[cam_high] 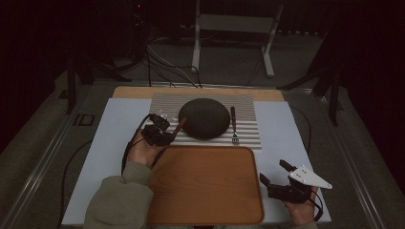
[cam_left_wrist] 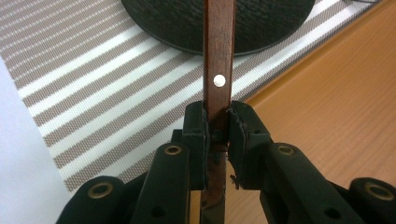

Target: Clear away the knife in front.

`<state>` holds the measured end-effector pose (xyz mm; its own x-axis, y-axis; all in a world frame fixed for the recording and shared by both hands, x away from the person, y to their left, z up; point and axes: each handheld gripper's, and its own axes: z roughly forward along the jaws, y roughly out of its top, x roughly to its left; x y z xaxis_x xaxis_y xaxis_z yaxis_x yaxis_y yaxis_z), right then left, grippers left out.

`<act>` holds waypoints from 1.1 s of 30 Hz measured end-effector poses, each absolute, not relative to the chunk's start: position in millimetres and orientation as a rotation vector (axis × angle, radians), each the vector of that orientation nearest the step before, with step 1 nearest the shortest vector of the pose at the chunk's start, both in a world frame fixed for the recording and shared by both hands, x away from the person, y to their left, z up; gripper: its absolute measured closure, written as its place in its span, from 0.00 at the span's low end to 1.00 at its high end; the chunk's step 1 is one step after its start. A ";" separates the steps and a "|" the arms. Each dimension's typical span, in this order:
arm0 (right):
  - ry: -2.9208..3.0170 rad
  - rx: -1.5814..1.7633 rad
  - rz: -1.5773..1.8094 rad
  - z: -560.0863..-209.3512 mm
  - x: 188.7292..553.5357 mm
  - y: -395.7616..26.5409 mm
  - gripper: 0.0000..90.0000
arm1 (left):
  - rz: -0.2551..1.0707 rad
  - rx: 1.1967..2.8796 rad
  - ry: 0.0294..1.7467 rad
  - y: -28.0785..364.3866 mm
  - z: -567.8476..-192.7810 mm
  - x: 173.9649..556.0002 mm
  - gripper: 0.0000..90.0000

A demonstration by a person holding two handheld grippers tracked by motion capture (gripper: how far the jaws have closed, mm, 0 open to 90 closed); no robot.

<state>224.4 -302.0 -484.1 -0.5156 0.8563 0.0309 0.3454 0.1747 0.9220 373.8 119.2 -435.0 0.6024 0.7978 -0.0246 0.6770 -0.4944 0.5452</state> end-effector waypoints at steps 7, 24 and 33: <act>1.954 1.126 1.318 -484.3 224.6 -301.6 0.09 | 0.299 2.313 1.195 120.0 -440.1 370.5 0.87; 1.960 1.127 1.315 -484.8 225.0 -300.8 0.09 | 0.241 2.254 1.276 129.5 -450.1 359.6 0.87; 1.961 1.127 1.313 -484.8 225.0 -300.7 0.09 | 0.221 2.206 1.316 135.1 -451.5 351.8 0.87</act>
<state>225.0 -300.7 -484.8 -0.5184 0.8547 0.0266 0.3498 0.1836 0.9187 351.8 135.1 -451.5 0.5055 0.8519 -0.1370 0.7602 -0.3646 0.5377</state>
